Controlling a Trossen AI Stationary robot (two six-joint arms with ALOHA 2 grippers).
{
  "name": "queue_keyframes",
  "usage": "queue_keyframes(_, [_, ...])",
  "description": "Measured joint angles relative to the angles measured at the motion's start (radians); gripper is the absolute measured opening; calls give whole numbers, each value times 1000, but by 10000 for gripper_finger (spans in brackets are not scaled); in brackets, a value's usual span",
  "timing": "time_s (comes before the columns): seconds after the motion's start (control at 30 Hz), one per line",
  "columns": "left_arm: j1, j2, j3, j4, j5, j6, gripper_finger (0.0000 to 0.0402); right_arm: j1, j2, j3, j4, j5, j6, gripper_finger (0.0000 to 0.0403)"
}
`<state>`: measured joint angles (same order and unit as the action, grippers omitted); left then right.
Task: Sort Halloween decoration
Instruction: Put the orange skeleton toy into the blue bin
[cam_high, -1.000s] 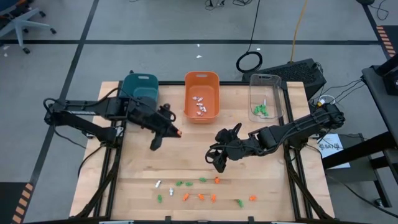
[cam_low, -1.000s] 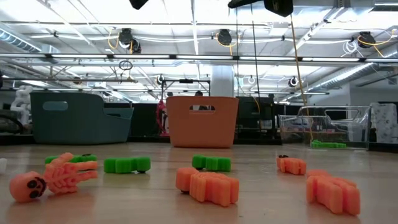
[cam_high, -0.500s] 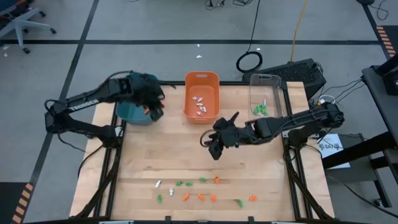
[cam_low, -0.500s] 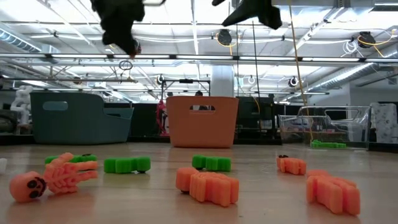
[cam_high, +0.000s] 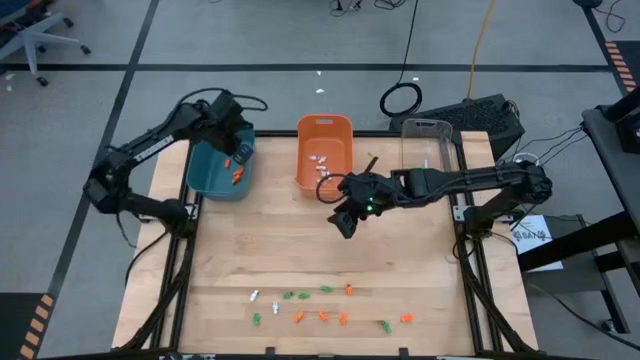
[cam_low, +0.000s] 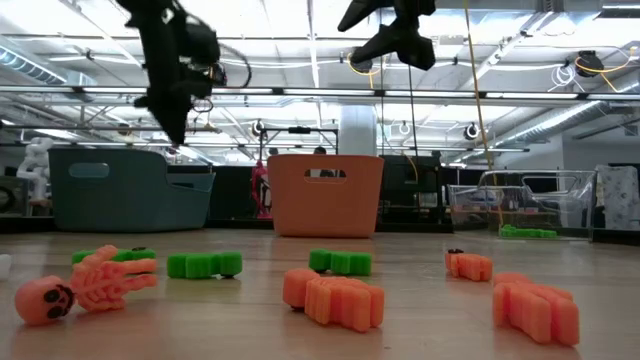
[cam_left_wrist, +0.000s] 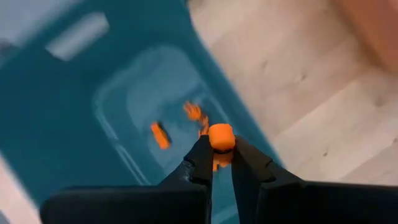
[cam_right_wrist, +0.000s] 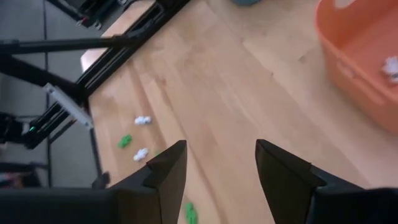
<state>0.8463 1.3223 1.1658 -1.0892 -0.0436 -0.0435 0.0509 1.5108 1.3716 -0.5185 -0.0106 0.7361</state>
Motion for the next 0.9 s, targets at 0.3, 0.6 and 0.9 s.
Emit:
queue_keyframes(0.3, [39,69,-30,-26,13,1,29,-5,0,0,-64,-20,10,176])
queue_keyframes(0.6, [56,75,-77,88,-39,-1,29,-52,0,0,-62,-18,4,176])
queue_keyframes(0.9, [81,125,-169,83,-40,-3,30,-77,0,0,-62,-21,10,176])
